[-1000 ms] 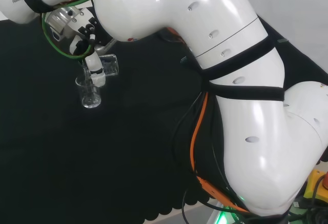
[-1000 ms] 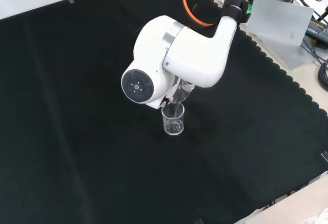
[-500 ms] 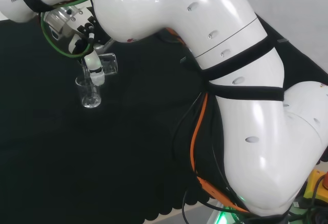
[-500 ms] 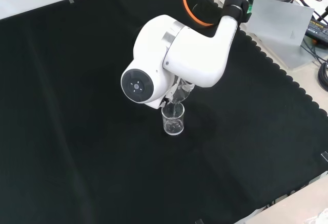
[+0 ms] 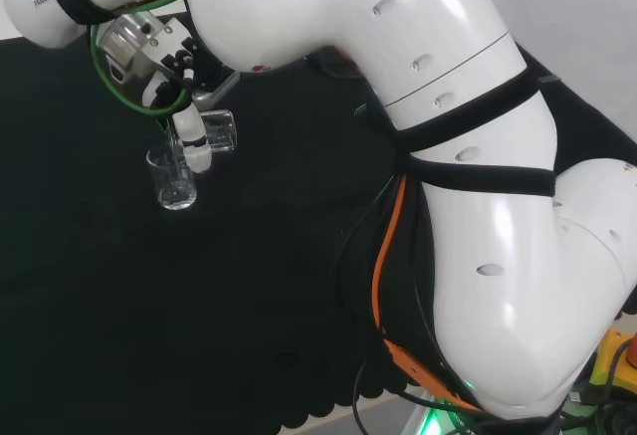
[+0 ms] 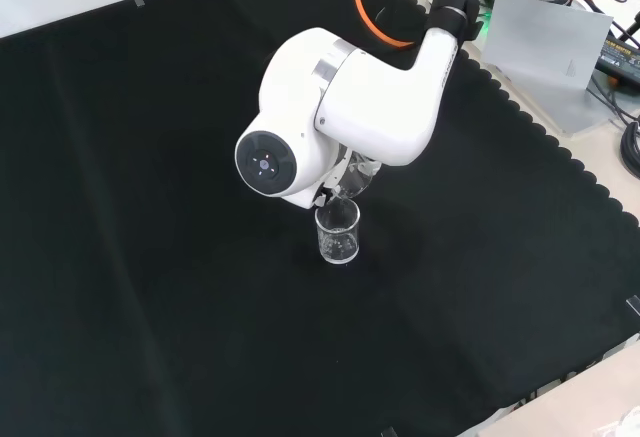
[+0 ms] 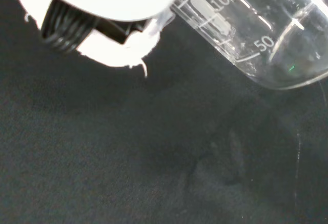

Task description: Pour the water from the handheld beaker into the one on the table.

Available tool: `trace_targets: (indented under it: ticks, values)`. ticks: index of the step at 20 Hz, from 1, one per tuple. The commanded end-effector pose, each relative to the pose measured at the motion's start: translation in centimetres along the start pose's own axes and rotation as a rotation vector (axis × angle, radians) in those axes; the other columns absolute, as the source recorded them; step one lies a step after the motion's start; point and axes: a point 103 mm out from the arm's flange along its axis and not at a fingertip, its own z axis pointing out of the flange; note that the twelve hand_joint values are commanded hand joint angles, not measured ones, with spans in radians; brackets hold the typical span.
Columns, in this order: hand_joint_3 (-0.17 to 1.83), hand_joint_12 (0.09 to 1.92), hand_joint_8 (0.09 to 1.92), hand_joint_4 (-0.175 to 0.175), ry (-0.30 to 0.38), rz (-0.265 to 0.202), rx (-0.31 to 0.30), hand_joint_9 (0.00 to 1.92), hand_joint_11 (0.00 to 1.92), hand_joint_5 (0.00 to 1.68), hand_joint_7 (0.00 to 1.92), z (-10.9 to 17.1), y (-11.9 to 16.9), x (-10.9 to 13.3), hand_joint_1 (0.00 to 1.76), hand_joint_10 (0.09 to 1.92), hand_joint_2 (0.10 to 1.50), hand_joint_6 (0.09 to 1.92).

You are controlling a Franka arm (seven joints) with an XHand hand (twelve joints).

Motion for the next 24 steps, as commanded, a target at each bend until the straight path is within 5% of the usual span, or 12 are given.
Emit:
trace_targets:
  ticks: [1,24]
  values:
    - [0.88,0.95,1.10,-0.175,0.008,-0.005,-0.020,1.36,1.01,1.05,1.12,-0.68,-0.07,-0.29,1.29,1.07,0.63,1.12]
    - [0.89,0.95,1.11,-0.175,0.000,0.008,-0.010,1.36,1.02,1.06,1.12,-1.10,-0.01,0.00,1.29,1.07,0.63,1.12]
